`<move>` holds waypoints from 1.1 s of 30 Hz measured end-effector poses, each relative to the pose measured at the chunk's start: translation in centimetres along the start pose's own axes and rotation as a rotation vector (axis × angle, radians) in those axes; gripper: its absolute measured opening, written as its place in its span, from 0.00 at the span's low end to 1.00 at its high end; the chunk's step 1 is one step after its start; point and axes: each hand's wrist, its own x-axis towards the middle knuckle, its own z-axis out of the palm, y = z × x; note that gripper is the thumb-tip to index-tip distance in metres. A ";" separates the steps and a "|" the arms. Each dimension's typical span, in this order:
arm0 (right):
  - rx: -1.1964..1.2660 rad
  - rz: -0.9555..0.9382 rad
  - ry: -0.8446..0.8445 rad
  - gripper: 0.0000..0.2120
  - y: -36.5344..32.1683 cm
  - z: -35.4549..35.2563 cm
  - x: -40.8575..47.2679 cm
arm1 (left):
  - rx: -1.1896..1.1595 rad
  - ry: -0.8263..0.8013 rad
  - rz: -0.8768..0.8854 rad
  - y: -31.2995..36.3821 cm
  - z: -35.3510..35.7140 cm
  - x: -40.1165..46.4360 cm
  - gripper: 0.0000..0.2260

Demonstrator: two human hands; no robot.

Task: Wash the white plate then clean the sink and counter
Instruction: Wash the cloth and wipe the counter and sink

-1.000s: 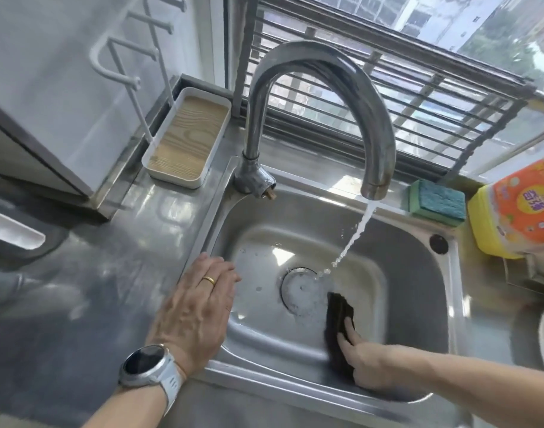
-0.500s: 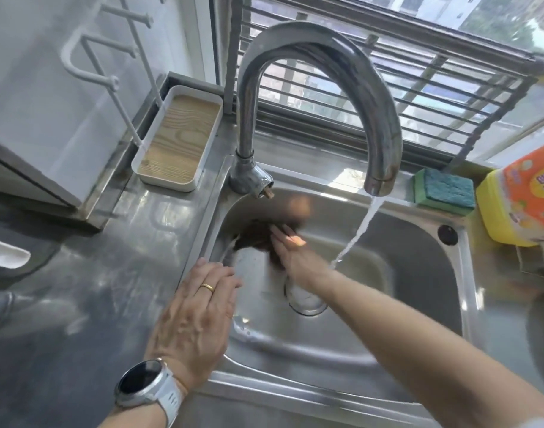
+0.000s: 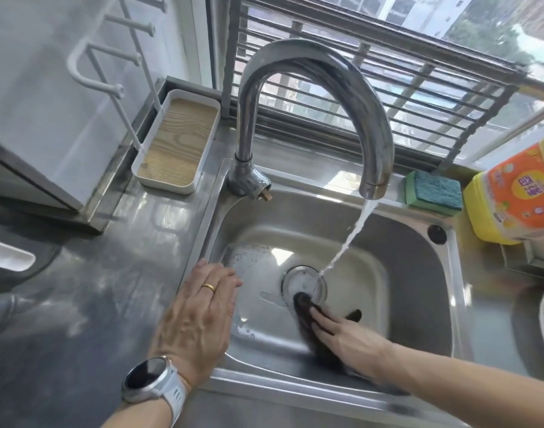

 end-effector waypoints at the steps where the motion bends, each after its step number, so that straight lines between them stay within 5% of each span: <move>1: 0.033 -0.056 0.006 0.25 -0.6 -0.6 1.6 | 0.003 -0.003 -0.003 0.0 0.0 0.0 0.11; 5: 0.351 0.006 0.089 0.29 -2.8 -1.8 9.6 | 0.003 -0.003 -0.019 0.1 0.0 -0.1 0.13; 11: 1.454 0.835 0.458 0.34 -1.4 -11.1 21.4 | -0.012 0.002 -0.030 -0.1 0.0 0.1 0.17; 13: 1.763 0.870 0.502 0.34 -2.4 -12.5 21.8 | -0.009 -0.005 -0.034 -0.1 0.0 0.1 0.18; 15: 1.865 0.776 0.376 0.31 -4.6 -12.2 19.6 | -0.012 -0.012 -0.040 0.1 -0.1 0.0 0.18; 18: 1.757 0.546 0.171 0.23 -7.3 -10.5 15.5 | -0.008 -0.009 -0.043 0.0 -0.1 0.0 0.16; 23: 1.182 0.267 -0.170 0.21 -5.9 -7.8 10.7 | 0.022 -0.037 -0.048 0.3 -0.2 0.2 0.17; 30: 0.576 0.296 -0.388 0.16 -0.3 -2.8 -0.7 | 0.017 -0.050 -0.052 0.3 -0.4 0.1 0.17; 33: 0.231 0.352 -0.307 0.15 3.5 -0.9 -4.0 | 0.007 -0.044 -0.052 0.2 -0.2 0.1 0.17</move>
